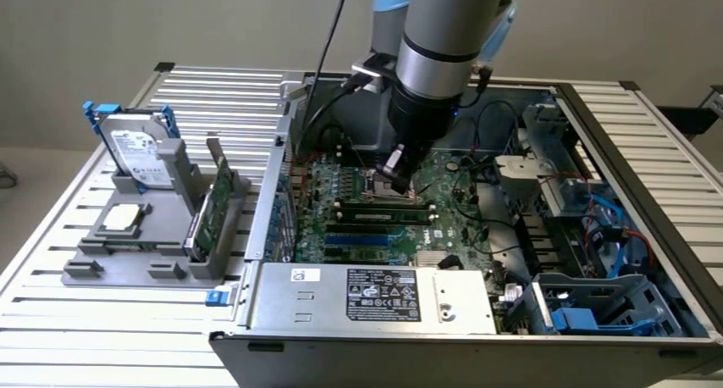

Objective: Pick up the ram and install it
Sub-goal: 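Press down the ram until it locks into place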

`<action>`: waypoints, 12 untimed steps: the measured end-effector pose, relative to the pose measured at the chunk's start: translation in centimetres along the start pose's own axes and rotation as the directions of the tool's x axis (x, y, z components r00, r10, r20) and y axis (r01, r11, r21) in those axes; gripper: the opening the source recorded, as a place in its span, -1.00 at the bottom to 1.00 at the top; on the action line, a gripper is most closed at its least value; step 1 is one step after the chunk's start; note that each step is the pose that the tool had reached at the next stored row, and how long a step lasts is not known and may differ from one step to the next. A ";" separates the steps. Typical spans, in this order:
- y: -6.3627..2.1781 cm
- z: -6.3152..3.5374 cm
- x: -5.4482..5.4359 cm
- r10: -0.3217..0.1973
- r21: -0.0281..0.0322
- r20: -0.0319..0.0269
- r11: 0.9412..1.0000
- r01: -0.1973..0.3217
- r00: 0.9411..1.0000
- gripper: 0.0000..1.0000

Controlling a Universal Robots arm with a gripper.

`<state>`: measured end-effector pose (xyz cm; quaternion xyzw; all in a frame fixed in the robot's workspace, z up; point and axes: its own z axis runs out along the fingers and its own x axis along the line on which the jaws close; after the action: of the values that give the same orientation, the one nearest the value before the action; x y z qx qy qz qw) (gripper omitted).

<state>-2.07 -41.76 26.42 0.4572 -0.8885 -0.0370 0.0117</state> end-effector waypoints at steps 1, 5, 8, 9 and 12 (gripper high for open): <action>0.00 0.00 0.0 0.015 0.000 0.001 1.000 -0.015 1.000 -0.79; 0.00 0.00 0.0 0.079 0.001 0.006 0.997 -0.079 0.997 -0.79; 0.00 0.00 0.0 0.125 0.001 0.010 0.992 -0.125 0.992 -0.79; 0.00 0.00 0.0 0.141 0.001 0.011 0.990 -0.141 0.990 -0.79; 0.00 0.00 0.0 0.189 0.001 0.015 0.982 -0.189 0.982 -0.79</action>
<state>-2.07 -41.76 26.42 0.3708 -0.9279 -0.0380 0.0082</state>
